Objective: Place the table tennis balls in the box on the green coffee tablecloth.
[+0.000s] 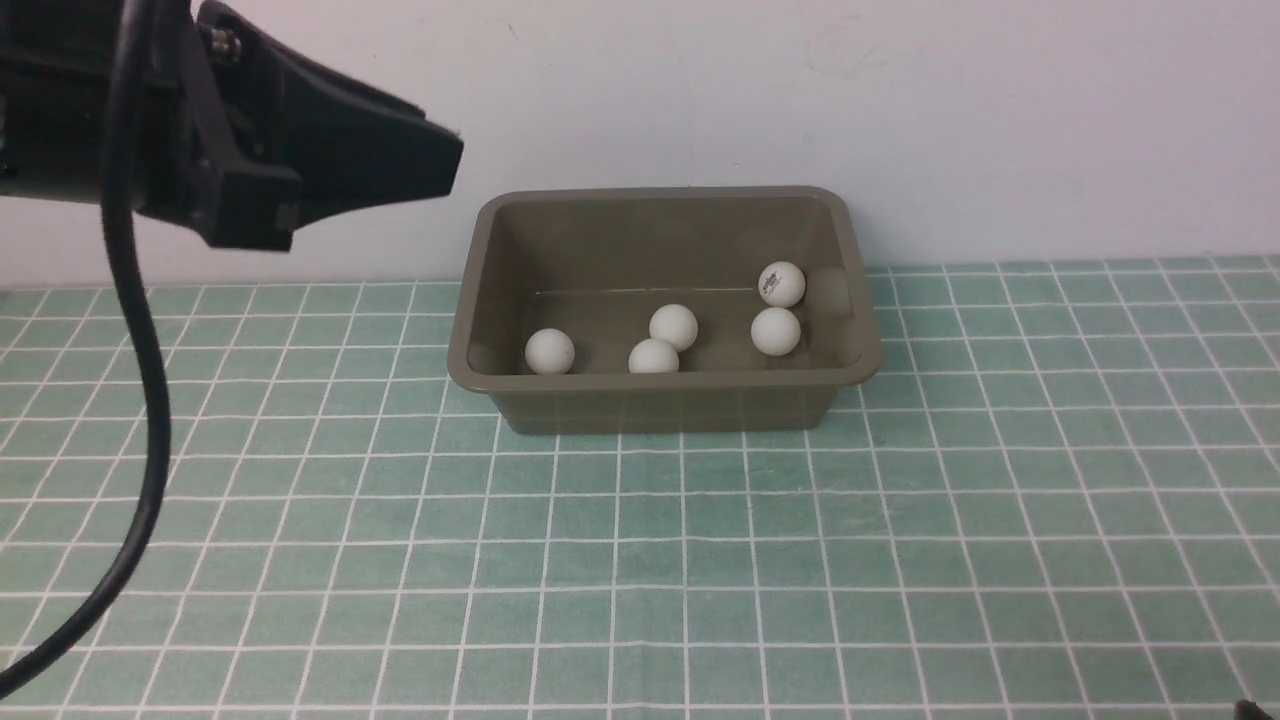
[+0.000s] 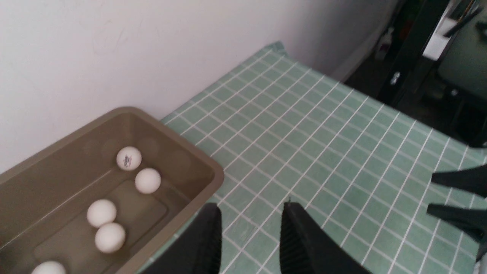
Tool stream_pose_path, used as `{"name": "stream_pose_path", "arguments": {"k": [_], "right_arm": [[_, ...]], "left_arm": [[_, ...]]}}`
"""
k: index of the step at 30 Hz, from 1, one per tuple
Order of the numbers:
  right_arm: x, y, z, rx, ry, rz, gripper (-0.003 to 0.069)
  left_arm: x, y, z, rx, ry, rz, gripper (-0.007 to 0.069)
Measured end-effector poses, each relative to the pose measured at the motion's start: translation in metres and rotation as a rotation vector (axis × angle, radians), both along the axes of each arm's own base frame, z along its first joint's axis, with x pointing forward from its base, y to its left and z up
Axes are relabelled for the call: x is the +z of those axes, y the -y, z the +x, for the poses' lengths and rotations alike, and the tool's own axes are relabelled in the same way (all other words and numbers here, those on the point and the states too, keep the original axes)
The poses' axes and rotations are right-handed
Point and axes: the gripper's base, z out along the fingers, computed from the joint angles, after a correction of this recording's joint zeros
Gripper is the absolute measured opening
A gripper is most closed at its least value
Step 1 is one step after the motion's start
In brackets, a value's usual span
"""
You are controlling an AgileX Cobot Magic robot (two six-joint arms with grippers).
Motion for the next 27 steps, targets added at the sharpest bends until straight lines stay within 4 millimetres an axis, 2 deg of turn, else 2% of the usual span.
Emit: {"name": "stream_pose_path", "arguments": {"k": [7,15,22,25,27], "right_arm": [[-0.002,-0.001,-0.001,0.013,-0.022,-0.004,0.0388],[-0.002,-0.001,-0.001,0.014,-0.024,-0.005,0.0388],[-0.002,-0.001,-0.001,0.014,-0.024,-0.008,0.0388],[-0.002,-0.001,-0.001,0.014,-0.024,-0.008,0.0388],[-0.002,-0.001,-0.001,0.014,-0.024,-0.008,0.0388]], "left_arm": [[0.004,0.002,0.0,-0.005,-0.002,-0.058,0.0205],[0.003,-0.001,-0.006,0.0,0.01,0.001,0.0205],[0.011,-0.008,-0.046,0.018,0.078,0.07,0.0205],[0.013,-0.014,-0.083,0.053,0.138,0.09,0.0205],[0.011,-0.017,-0.096,0.073,0.149,0.095,0.0205]]}}
